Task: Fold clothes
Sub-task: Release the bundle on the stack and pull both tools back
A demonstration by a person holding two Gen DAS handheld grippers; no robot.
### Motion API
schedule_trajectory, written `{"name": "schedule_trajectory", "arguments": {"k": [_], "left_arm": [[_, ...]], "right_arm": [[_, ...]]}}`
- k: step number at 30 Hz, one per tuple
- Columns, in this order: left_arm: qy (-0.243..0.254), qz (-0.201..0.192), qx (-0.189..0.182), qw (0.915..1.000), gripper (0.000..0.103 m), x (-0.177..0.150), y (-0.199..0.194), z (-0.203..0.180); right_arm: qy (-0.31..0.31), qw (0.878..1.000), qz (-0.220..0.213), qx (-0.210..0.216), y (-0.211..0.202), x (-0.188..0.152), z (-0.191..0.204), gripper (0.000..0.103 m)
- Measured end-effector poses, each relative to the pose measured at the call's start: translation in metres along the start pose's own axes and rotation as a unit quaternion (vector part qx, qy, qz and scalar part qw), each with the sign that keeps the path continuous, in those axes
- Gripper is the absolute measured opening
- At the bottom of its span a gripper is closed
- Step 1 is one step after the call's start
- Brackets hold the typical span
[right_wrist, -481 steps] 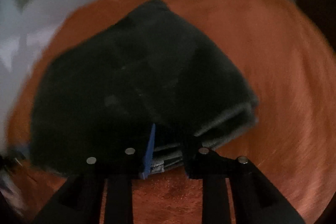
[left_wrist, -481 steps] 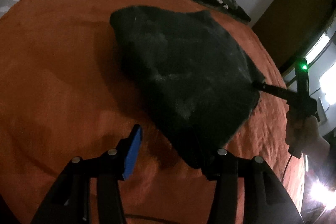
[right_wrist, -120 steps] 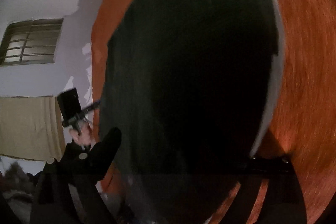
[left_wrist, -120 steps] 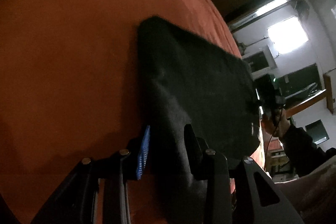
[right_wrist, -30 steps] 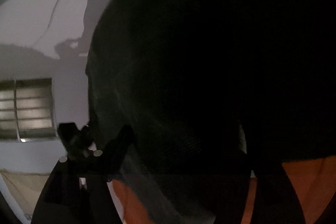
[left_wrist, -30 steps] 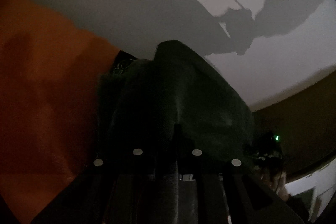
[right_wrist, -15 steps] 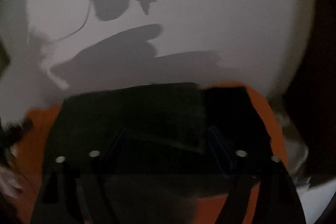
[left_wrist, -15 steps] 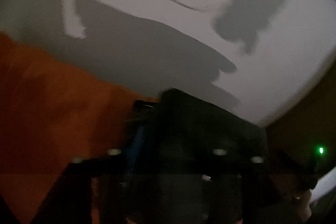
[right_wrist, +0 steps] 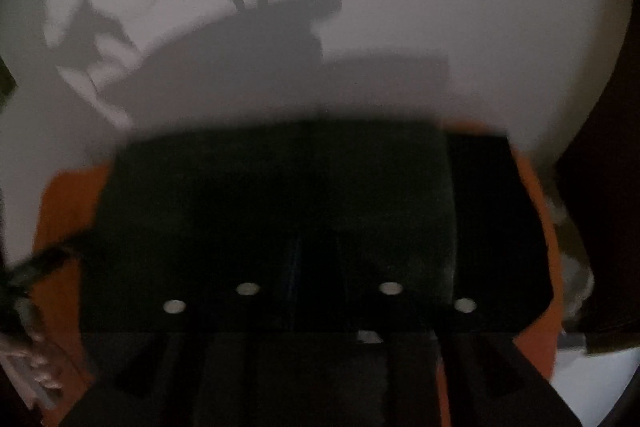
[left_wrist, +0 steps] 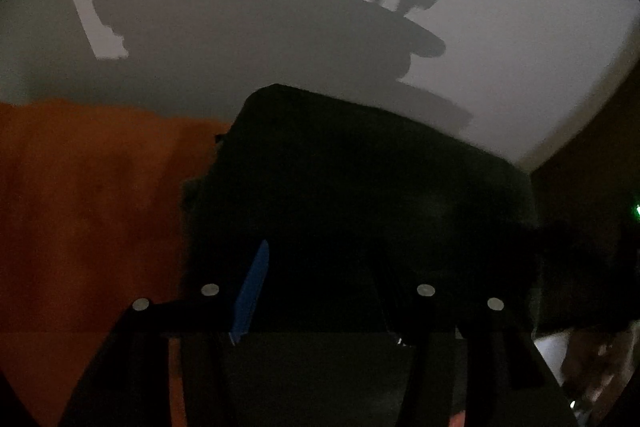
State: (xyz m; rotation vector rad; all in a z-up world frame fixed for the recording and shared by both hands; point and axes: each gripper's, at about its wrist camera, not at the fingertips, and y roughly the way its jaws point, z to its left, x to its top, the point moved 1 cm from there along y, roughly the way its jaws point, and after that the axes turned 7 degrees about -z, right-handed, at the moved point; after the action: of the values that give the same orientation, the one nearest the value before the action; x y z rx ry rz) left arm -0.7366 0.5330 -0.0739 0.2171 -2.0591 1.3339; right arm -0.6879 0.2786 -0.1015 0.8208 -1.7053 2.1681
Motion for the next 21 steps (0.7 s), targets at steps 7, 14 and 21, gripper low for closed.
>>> {"name": "schedule_trajectory", "arguments": {"k": [7,14,21], "left_arm": [[0.087,0.069,0.024,0.9935,0.053,-0.039,-0.089,-0.028],[0.022,0.067,-0.029,0.9971,0.057,-0.051,-0.215,-0.013],[0.036,0.055,-0.012,0.9978,0.058,-0.115,-0.301,0.019]], "right_arm": [[-0.019,1.000,-0.009,-0.007,-0.084,-0.023,0.037,0.027],[0.028,0.999,0.026,0.006,-0.201,-0.085,0.122,0.027],[0.026,0.999,-0.031,-0.020,-0.273,-0.157,0.185,0.073]]}}
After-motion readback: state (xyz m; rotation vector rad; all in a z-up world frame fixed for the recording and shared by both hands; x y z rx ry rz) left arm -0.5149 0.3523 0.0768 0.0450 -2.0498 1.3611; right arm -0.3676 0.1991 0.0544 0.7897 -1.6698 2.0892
